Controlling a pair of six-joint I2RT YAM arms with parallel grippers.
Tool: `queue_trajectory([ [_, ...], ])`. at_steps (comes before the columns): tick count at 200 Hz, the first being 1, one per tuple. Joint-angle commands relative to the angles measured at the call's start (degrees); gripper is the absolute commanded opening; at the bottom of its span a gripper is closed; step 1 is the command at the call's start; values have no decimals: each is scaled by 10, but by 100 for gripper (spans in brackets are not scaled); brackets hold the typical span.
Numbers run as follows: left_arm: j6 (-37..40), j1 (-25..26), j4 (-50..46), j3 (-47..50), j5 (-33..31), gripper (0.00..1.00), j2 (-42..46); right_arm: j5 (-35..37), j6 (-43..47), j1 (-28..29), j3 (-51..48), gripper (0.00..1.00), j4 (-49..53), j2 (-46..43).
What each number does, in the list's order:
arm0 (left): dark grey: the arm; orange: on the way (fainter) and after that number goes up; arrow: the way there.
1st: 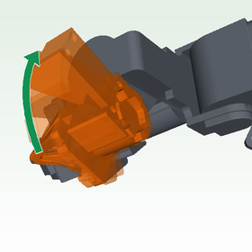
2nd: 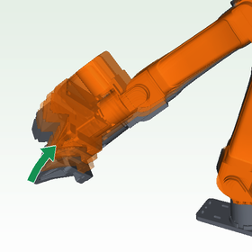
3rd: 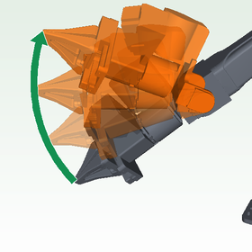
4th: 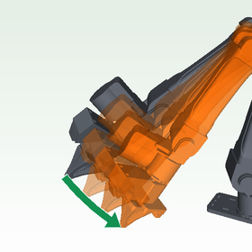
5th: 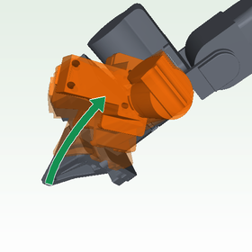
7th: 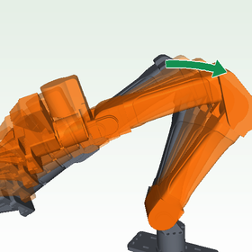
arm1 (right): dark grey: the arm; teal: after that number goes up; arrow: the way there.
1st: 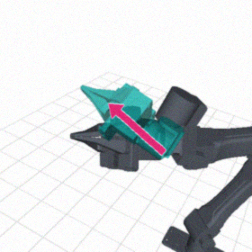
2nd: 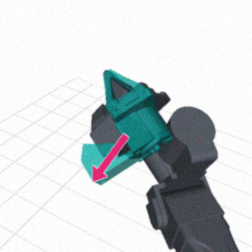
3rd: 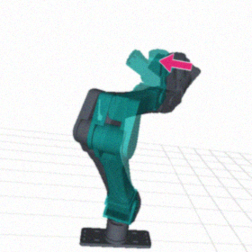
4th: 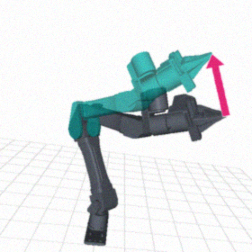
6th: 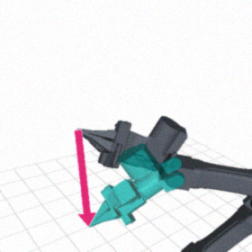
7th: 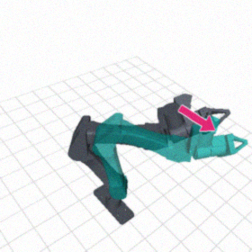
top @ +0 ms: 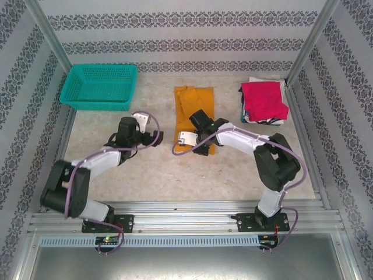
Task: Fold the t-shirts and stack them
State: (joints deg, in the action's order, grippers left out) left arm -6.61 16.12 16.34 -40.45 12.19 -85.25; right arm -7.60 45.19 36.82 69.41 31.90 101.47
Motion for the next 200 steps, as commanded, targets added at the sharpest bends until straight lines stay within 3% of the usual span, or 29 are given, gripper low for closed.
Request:
queue_trajectory([
  [1, -103, 23, 46, -31, 7, 100, -60, -43, -46, 17, -39, 0, 34, -49],
  [24, -188, 25, 48, -80, 33, 100, -130, -54, -63, 26, -68, 0, 57, -98],
  [69, -252, 35, 53, -170, 65, 96, -227, -99, -66, 33, -67, 0, 140, -173],
  [145, -348, 40, 42, -244, 107, 42, -322, -91, -63, 34, -35, 0, 161, -187],
  [200, -372, 41, 43, -259, 119, 26, -352, -84, -45, 32, -17, 0, 159, -170],
])
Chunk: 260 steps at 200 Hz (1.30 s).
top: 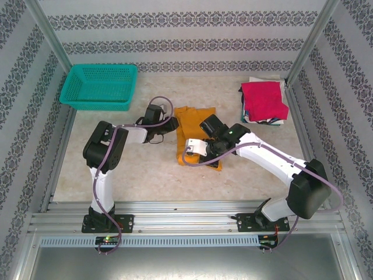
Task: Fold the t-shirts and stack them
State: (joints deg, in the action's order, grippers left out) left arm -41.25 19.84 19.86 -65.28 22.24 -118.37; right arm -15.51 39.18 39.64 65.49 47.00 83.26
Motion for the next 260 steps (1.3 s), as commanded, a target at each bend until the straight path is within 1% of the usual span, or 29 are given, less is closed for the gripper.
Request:
queue_trajectory([
  [1, -27, 4, 9, -11, 19, 26, -22, -5, 16, 4, 23, 0, 8, 12],
  [19, -31, 5, 14, -19, 35, 21, -35, 1, 25, 1, 32, 0, 9, 21],
  [39, -25, 6, 9, -22, 35, 15, -41, 8, 35, -4, 50, 0, 11, 32],
  [62, -11, 4, -2, -18, 31, 0, -47, 19, 57, -13, 79, 0, 12, 50],
  [107, -1, -7, -1, 3, 36, 0, -62, 67, 104, -50, 175, 0, 20, 133],
  [121, -15, -14, -10, 4, 37, 0, -72, 76, 119, -62, 211, 0, 21, 161],
  [138, -29, -27, -14, -1, 58, 0, -89, 87, 135, -77, 255, 0, 24, 196],
  [184, -2, -37, -50, -15, 56, 0, -105, 86, 166, -110, 374, 0, 40, 284],
  [209, 11, -40, -70, -30, 59, 0, -117, 90, 177, -119, 443, 0, 57, 331],
  [260, 24, -46, -75, -38, 69, 0, -125, 87, 187, -132, 551, 0, 72, 413],
])
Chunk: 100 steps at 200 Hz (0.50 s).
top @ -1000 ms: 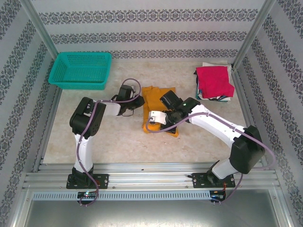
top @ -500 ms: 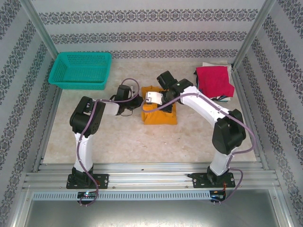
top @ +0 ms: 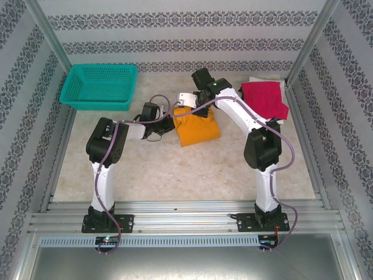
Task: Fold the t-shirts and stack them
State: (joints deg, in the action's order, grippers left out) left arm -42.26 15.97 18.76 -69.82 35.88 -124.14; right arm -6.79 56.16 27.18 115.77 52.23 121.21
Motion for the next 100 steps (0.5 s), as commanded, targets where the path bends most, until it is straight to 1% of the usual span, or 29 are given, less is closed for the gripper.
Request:
queue_trajectory([
  [1, 34, -8, -64, 7, -67, 0, -67, -1, 18, -8, 50, 0, 20, 35],
  [60, 32, -12, -67, 3, -62, 0, -70, 13, 12, -20, 155, 0, 19, 131],
  [100, 24, -14, -64, 11, -62, 0, -66, 43, 2, -25, 207, 0, 7, 191],
])
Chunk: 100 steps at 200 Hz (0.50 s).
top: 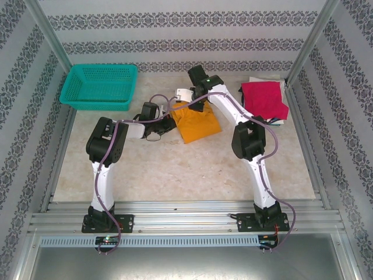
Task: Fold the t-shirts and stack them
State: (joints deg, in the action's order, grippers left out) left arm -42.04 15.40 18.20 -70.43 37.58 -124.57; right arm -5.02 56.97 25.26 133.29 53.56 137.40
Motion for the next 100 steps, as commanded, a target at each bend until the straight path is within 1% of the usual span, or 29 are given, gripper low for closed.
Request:
queue_trajectory([
  [1, 21, -9, -57, 17, -79, 0, -62, 26, -8, -6, 31, 0, -9, 31],
  [36, 6, -12, -34, 35, -74, 0, -54, 28, -17, -5, 30, 0, -46, 56],
  [48, 6, -12, -32, 40, -74, 0, -50, 27, -26, -5, 27, 6, -60, 63],
  [51, 5, -12, -31, 41, -74, 0, -50, 27, -29, -5, 26, 10, -65, 64],
  [58, 5, -13, -31, 44, -74, 0, -47, 29, -38, -4, 26, 22, -70, 66],
  [66, 4, -13, -28, 51, -74, 0, -41, 36, -46, -3, 27, 31, -72, 66],
  [75, 0, -15, -18, 64, -76, 0, -33, 40, -59, -2, 21, 48, -81, 57],
  [78, -3, -16, -12, 70, -78, 2, -29, 39, -64, -2, 16, 55, -86, 52],
  [84, -8, -16, -3, 82, -83, 8, -21, 33, -77, -2, 2, 64, -100, 38],
  [95, -14, -17, 18, 109, -96, 21, -3, 26, -98, -3, -38, 74, -143, 5],
  [100, -15, -17, 24, 118, -102, 27, 5, 24, -109, -4, -58, 77, -165, -12],
])
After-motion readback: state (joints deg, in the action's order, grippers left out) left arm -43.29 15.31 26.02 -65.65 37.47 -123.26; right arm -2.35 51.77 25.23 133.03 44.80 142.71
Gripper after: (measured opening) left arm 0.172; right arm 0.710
